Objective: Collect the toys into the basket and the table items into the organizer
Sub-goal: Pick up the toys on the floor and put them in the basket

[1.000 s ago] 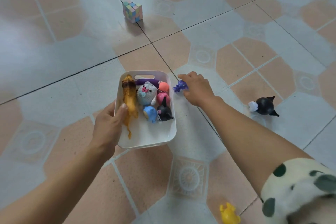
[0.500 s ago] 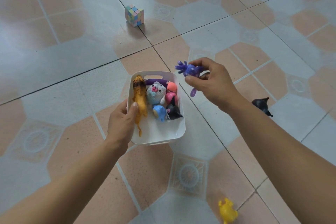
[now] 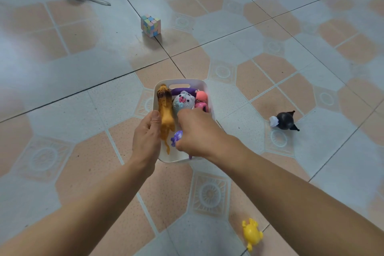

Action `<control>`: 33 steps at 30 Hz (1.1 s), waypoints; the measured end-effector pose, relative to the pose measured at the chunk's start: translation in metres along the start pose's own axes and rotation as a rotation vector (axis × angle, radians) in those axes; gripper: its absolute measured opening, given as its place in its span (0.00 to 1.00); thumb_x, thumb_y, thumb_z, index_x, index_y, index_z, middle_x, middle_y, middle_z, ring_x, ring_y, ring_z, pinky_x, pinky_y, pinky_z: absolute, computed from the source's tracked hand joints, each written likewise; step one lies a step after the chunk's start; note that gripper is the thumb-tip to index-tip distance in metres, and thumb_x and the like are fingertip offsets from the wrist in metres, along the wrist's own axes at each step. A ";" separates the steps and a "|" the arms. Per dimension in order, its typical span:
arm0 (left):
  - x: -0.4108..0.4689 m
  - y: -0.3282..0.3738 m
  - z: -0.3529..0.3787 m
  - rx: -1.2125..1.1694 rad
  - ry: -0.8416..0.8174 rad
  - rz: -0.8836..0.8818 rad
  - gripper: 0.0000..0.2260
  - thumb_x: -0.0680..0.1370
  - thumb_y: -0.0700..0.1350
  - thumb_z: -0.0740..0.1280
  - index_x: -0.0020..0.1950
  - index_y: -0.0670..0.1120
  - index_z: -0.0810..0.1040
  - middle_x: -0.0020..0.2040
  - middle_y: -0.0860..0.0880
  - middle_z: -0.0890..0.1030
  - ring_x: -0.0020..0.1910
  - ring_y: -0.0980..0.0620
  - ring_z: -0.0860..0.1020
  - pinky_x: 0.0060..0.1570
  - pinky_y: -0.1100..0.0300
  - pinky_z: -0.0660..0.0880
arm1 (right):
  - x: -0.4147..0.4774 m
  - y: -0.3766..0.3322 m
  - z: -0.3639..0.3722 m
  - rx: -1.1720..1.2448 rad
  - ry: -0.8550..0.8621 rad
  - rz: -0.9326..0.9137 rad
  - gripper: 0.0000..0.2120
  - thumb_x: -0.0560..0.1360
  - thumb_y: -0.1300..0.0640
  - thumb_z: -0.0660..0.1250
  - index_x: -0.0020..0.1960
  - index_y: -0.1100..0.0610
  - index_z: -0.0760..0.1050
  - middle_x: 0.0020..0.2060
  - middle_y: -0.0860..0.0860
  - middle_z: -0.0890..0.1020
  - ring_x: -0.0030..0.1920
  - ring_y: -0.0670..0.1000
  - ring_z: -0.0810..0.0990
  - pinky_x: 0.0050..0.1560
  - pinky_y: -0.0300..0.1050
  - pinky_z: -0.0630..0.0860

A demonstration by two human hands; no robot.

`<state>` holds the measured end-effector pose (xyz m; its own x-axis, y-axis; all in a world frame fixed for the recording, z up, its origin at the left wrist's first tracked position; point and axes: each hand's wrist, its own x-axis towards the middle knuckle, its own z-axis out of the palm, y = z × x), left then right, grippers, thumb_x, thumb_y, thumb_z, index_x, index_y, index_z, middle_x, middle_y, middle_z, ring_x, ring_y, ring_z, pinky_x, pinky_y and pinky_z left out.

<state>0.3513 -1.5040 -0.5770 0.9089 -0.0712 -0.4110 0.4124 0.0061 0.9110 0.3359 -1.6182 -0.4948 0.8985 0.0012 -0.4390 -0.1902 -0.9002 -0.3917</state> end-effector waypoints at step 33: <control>-0.018 0.008 0.031 -0.056 -0.045 0.013 0.14 0.81 0.53 0.60 0.54 0.43 0.76 0.40 0.48 0.82 0.32 0.58 0.83 0.29 0.66 0.76 | -0.028 0.034 0.020 0.225 0.254 -0.205 0.20 0.68 0.60 0.75 0.55 0.55 0.69 0.47 0.54 0.81 0.47 0.55 0.79 0.50 0.51 0.80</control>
<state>0.3362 -1.5334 -0.5613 0.9112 -0.1153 -0.3956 0.4042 0.0631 0.9125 0.2967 -1.6401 -0.5123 0.9907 0.0380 -0.1307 -0.0535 -0.7743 -0.6305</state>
